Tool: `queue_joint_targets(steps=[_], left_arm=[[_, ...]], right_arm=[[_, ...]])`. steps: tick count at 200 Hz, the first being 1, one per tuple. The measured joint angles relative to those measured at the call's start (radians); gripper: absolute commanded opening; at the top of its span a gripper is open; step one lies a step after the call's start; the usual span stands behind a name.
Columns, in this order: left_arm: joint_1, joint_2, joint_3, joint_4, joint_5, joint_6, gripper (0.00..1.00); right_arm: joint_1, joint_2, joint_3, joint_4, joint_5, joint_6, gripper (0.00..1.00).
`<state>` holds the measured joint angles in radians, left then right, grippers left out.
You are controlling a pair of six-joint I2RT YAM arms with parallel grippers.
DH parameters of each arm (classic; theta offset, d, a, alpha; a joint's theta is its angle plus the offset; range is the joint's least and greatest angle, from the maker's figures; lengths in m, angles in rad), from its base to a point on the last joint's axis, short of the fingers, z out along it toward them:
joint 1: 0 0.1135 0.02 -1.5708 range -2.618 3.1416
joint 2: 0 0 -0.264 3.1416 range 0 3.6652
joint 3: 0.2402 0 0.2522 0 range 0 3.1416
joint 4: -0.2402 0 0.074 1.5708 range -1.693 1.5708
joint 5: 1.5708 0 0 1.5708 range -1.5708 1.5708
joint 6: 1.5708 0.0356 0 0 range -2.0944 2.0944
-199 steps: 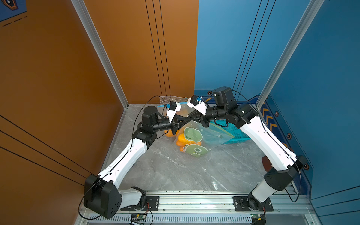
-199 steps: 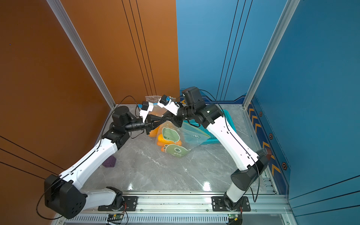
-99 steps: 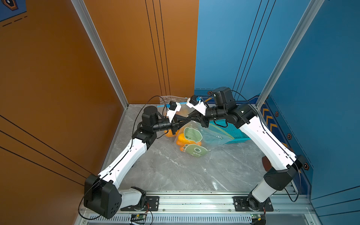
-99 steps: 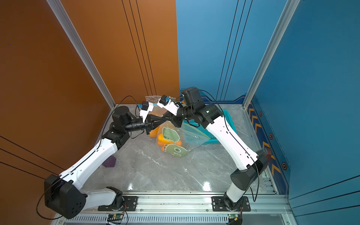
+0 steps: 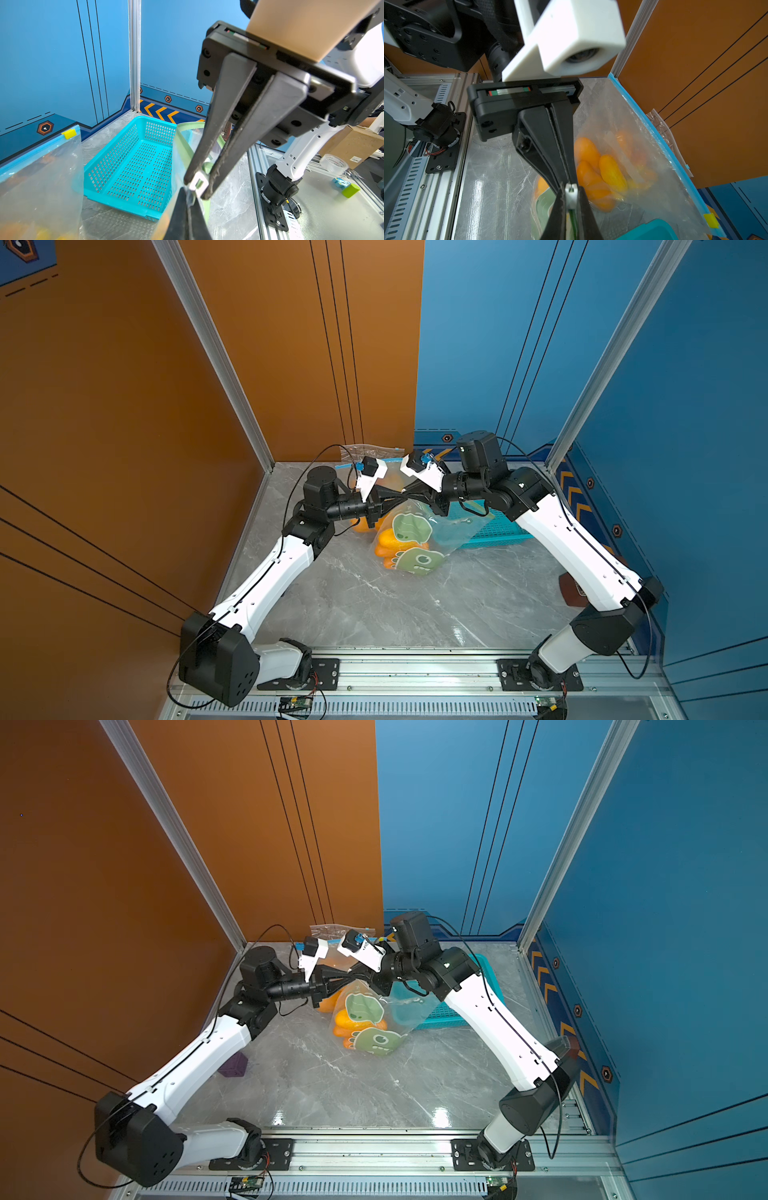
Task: Place the mango in a zip-top bag and seal the zipper
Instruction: Zip the zipper on the zipper food storage bag.
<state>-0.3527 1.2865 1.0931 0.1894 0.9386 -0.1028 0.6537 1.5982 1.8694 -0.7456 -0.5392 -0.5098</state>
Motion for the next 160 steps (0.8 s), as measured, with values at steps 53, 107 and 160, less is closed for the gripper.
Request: queue_joint_targets(steps=[53, 107, 160], left_arm=[[-0.002, 0.0, 0.0, 0.002, 0.015, -0.004, 0.0], [-0.002, -0.006, -0.001, 0.001, 0.014, -0.011, 0.0], [-0.002, -0.006, -0.001, 0.002, 0.011, -0.027, 0.0]], right_arm=[[0.001, -0.012, -0.013, 0.006, 0.016, -0.027, 0.0], [0.005, -0.012, -0.013, 0.006, 0.021, -0.045, 0.0], [0.007, -0.006, -0.007, -0.006, 0.021, -0.062, 0.0]])
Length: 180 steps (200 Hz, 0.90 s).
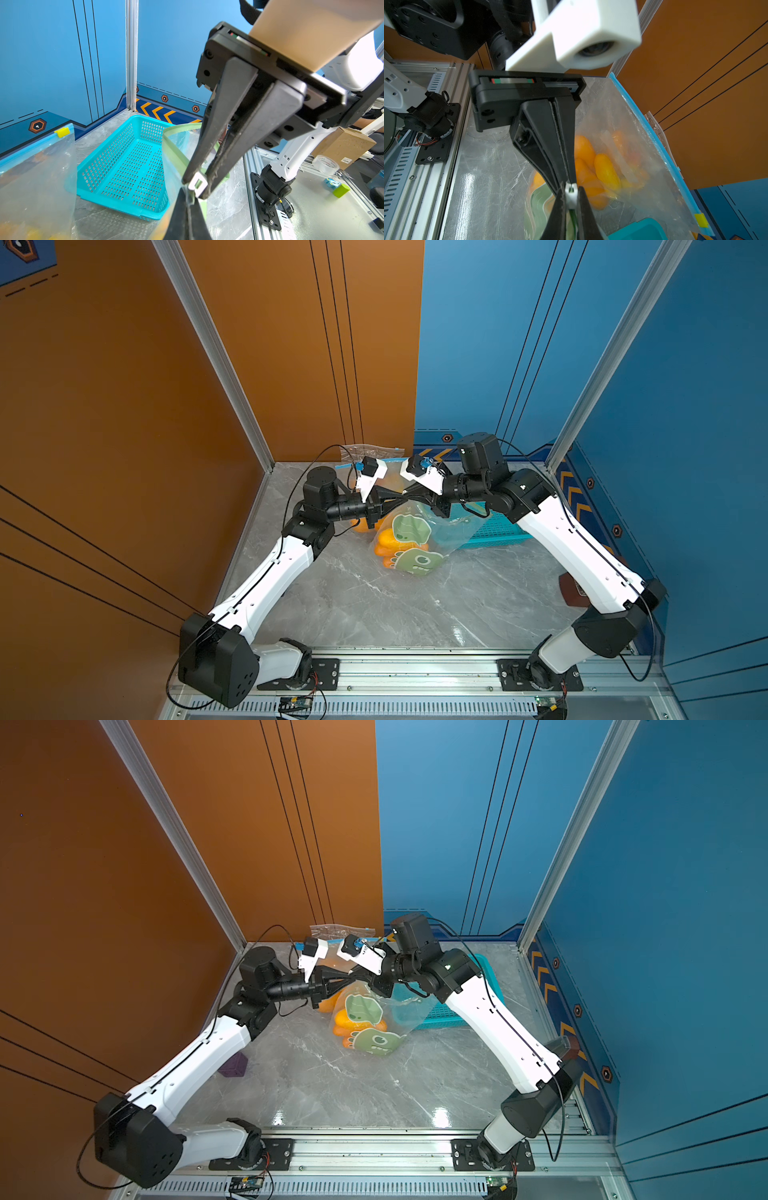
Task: Place the mango in a zip-top bag and seal the zipper
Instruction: Zip the zipper on the zipper food storage bag.
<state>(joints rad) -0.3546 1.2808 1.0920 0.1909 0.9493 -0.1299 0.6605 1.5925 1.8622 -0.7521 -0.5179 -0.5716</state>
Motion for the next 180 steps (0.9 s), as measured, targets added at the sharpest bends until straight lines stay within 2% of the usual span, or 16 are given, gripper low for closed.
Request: queue_joint_targets(steps=[98, 180], left_arm=[[0.002, -0.007, -0.013, 0.006, -0.001, -0.017, 0.0], [0.003, -0.021, -0.025, 0.024, 0.001, -0.021, 0.0]], right_arm=[[-0.005, 0.0, 0.0, -0.015, -0.002, -0.009, 0.0], [-0.02, 0.01, 0.022, -0.048, -0.053, -0.009, 0.0]])
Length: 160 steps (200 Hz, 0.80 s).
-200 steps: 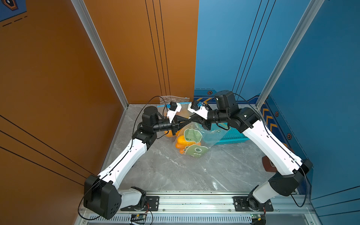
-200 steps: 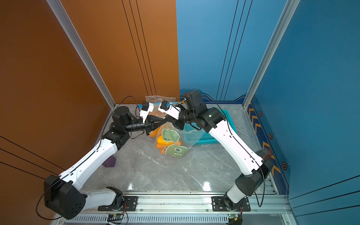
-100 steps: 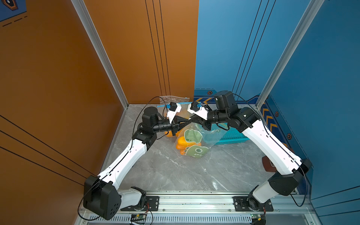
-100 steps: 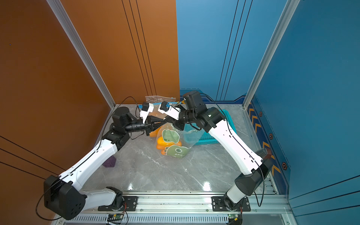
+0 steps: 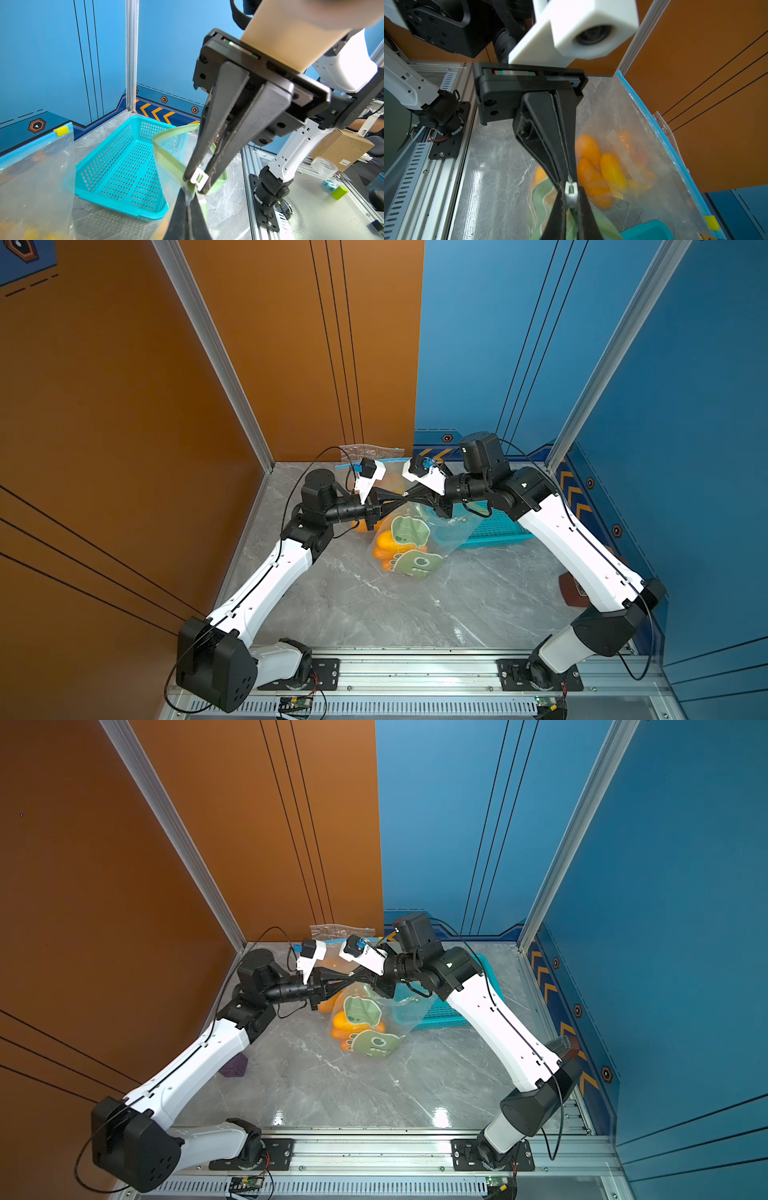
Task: Place the mango in a zip-top bag and seal the zipper
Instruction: Zip the zipper on the zipper food storage bag.
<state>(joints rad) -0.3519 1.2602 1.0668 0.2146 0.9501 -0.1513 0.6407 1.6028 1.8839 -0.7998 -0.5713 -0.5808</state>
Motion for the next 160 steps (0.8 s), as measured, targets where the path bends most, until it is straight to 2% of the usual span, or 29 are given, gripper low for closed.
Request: queue_joint_targets(steps=[99, 160], left_arm=[[0.002, 0.0, 0.0, -0.001, -0.008, 0.0, 0.0], [0.003, 0.0, -0.001, -0.002, -0.008, 0.0, 0.0]], right_arm=[[0.032, 0.059, 0.122, -0.117, 0.101, -0.033, 0.0], [0.035, 0.074, 0.151, -0.156, 0.113, -0.052, 0.0]])
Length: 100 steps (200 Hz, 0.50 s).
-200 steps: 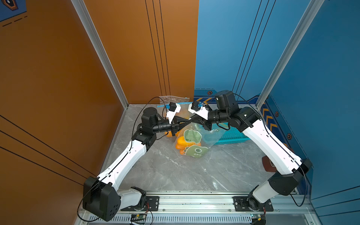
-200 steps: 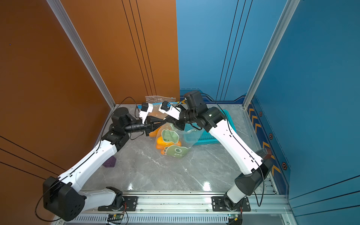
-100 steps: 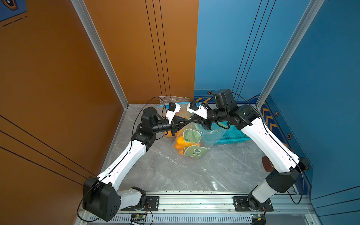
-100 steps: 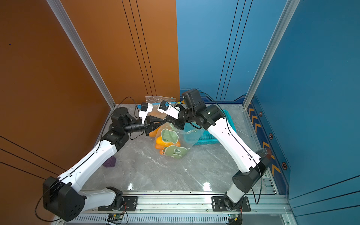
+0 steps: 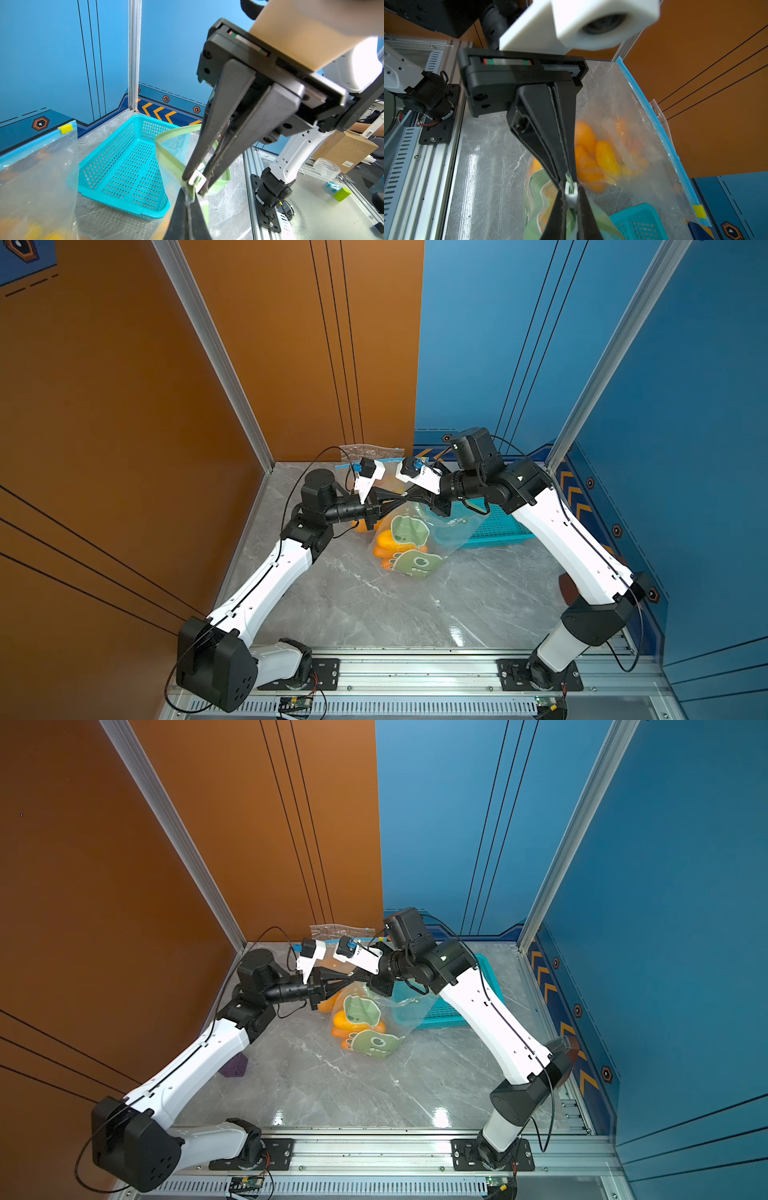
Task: Place the mango in a zip-top bag and seal the zipper
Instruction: Zip the zipper on the zipper food storage bag.
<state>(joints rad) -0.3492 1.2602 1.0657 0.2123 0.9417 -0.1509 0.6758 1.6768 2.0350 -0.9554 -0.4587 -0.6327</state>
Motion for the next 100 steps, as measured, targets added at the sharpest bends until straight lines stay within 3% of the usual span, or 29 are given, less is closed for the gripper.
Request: queue_joint_targets(steps=[100], left_arm=[[0.007, -0.011, -0.016, 0.0, 0.0, 0.0, 0.0]], right_arm=[[0.002, 0.007, 0.006, -0.016, 0.011, -0.008, 0.0]])
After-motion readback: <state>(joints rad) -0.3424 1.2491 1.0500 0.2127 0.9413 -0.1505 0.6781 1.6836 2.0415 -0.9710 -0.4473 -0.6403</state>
